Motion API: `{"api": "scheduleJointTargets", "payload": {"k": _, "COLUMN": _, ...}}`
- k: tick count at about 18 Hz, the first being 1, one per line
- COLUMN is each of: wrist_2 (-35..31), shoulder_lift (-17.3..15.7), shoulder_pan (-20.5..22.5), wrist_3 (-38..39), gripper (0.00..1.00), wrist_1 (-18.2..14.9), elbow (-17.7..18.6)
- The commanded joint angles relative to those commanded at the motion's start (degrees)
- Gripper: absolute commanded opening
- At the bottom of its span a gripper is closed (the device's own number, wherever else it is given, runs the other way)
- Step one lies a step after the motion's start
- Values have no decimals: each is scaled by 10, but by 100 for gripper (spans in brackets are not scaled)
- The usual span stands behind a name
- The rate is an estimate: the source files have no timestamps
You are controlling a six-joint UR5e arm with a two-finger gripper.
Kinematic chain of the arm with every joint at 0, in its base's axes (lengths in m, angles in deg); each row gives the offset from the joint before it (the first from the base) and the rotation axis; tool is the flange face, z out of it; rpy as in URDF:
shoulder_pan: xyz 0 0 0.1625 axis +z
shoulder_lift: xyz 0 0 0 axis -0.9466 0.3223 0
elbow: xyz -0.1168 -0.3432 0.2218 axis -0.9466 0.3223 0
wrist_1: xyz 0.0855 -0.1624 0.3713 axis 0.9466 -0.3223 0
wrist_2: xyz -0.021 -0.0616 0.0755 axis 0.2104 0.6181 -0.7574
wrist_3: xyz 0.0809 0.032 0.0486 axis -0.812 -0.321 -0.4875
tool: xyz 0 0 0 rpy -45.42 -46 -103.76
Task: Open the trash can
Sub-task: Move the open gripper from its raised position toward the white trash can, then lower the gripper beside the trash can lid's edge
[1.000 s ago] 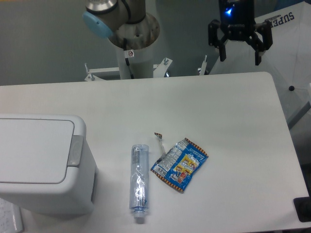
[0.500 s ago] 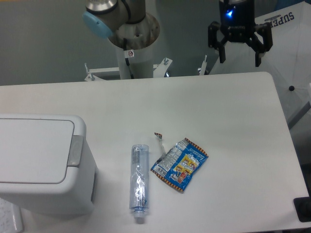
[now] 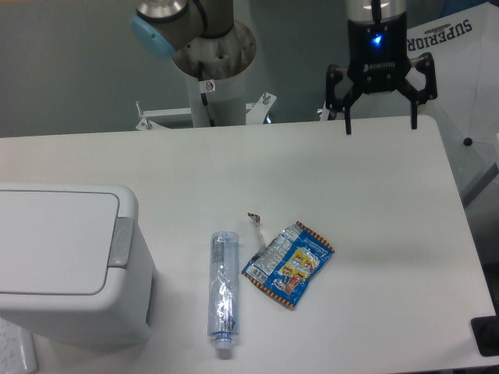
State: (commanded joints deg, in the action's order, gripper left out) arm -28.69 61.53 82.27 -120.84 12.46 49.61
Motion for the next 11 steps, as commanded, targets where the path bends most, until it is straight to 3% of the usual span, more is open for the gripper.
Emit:
{"api": "scheduleJointTargets", "payload": {"k": 4, "wrist_2": 0, "shoulder_lift": 15, "shoulder_pan": -31, "wrist_3": 137, "gripper": 100, "wrist_1": 4, "elbow": -17}}
{"api": "scheduleJointTargets", "payload": {"k": 11, "wrist_2": 4, "shoulder_lift": 40, "shoulder_pan": -76, "wrist_3": 274, "gripper": 100, "wrist_1": 4, "elbow": -35}}
